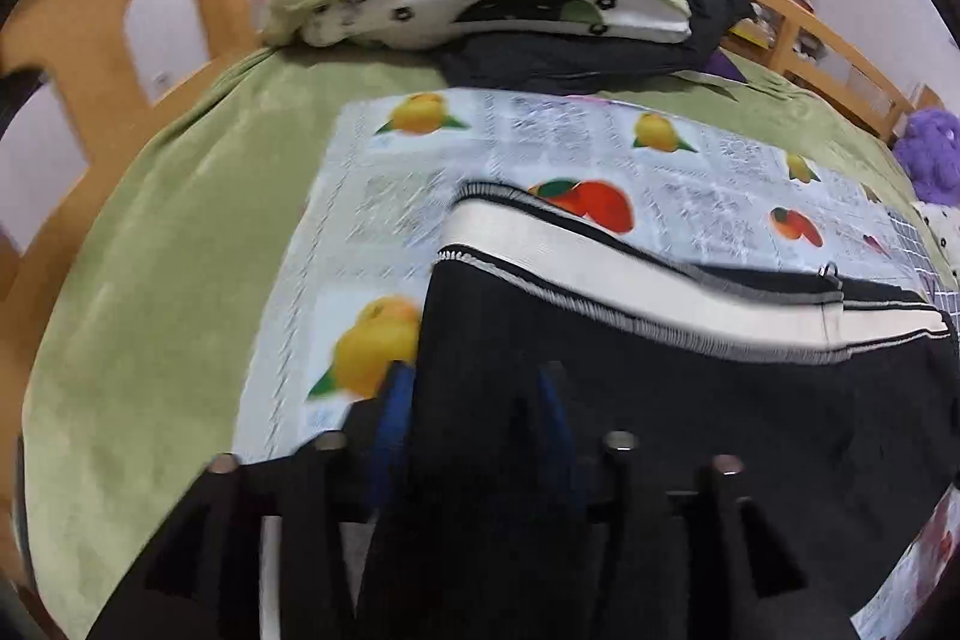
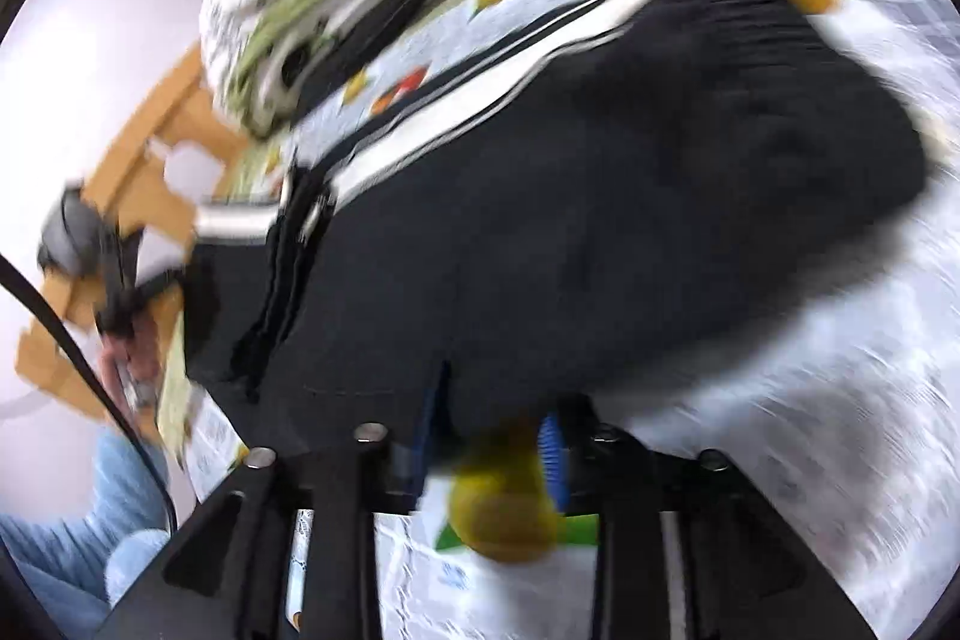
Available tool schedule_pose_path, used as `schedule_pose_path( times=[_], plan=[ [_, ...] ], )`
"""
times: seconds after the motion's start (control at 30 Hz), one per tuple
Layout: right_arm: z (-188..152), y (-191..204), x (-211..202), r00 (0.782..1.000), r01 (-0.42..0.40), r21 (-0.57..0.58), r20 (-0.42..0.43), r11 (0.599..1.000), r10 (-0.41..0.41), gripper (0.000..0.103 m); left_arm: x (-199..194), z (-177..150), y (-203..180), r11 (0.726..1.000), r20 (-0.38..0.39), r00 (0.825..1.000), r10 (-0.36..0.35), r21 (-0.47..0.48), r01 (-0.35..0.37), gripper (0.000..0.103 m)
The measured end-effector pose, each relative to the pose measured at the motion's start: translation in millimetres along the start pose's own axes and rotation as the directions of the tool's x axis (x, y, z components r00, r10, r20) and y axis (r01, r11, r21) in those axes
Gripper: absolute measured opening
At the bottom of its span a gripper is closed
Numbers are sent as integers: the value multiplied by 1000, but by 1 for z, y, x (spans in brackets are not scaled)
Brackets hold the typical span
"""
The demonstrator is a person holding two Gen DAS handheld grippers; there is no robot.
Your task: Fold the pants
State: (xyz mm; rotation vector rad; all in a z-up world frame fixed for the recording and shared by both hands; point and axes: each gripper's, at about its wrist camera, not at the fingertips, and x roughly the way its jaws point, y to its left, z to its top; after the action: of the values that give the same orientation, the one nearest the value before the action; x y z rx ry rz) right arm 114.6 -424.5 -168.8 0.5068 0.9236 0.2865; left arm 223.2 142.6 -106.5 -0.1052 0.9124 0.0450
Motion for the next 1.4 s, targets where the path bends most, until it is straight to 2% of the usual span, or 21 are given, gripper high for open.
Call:
schedule_pose_path(
  times=[0.07, 0.13, 0.3, 0.33, 0.37, 0.4, 0.43, 0.47, 0.53, 0.57, 0.6, 0.67, 0.7, 0.83, 1.0, 1.1, 1.17, 1.33, 1.4],
  plan=[
    [-3, -14, -24, 992, 28, 55, 122, 998, -35, 50, -6, -14, 15, 996, -21, 998, -61, -71, 59, 59],
    [3, -34, -33, 984, 15, 151, 175, 988, -41, 57, -7, -36, 34, 982, -68, 990, -121, -154, 110, 62],
    [23, -68, 2, 986, 38, 347, 139, 937, -92, 57, -7, -78, 50, 961, -111, 979, -171, -238, 141, 64],
    [27, -71, 10, 987, 18, 370, 143, 929, -76, 53, -9, -83, 51, 957, -96, 979, -178, -251, 149, 65],
    [32, -70, 16, 986, 30, 387, 138, 922, -91, 41, -11, -88, 51, 955, -80, 981, -176, -256, 151, 65],
    [35, -66, 19, 984, 62, 377, 132, 924, -120, 38, -11, -90, 51, 955, -77, 982, -171, -259, 146, 65],
    [38, -58, 18, 979, 93, 330, 140, 939, -146, 27, -11, -90, 50, 954, -80, 982, -169, -262, 143, 65],
    [41, -55, 10, 977, 87, 299, 162, 950, -141, 22, -13, -90, 49, 953, -83, 982, -171, -268, 143, 66],
    [44, -55, -13, 970, -29, 276, 240, 961, -39, 22, -16, -91, 51, 941, -77, 980, -185, -302, 154, 66],
    [44, -59, -17, 969, -56, 290, 248, 955, -19, 23, -16, -92, 52, 934, -71, 978, -196, -317, 164, 66],
    [43, -64, -14, 973, -31, 300, 226, 953, -40, 25, -16, -94, 54, 929, -66, 977, -203, -329, 171, 67],
    [40, -65, 5, 982, 127, 264, 106, 956, -159, 35, -16, -100, 55, 918, -37, 977, -212, -351, 186, 69],
    [35, -65, 14, 977, 194, 230, 41, 954, -209, 35, -16, -101, 54, 916, -29, 978, -208, -356, 185, 70],
    [21, -44, -13, 952, 288, 116, 77, 951, -298, 36, -17, -102, 50, 923, -25, 982, -189, -347, 169, 71],
    [33, 9, -39, 922, 364, 19, 134, 931, -363, 37, -20, -104, 51, 916, -15, 982, -189, -364, 171, 71],
    [43, 45, -40, 930, 342, -16, 149, 939, -336, 39, -28, -110, 51, 918, -17, 983, -185, -360, 166, 71],
    [54, 70, -29, 945, 302, -53, 146, 952, -291, 39, -36, -113, 50, 931, -19, 985, -169, -332, 153, 71],
    [87, 147, 44, 984, 180, -208, 25, 961, -179, 39, -57, -110, 39, 975, -23, 992, -123, -187, 117, 71],
    [94, 171, 76, 988, 139, -255, -28, 957, -151, 39, -61, -108, 39, 982, -20, 994, -109, -158, 104, 71]
  ],
)
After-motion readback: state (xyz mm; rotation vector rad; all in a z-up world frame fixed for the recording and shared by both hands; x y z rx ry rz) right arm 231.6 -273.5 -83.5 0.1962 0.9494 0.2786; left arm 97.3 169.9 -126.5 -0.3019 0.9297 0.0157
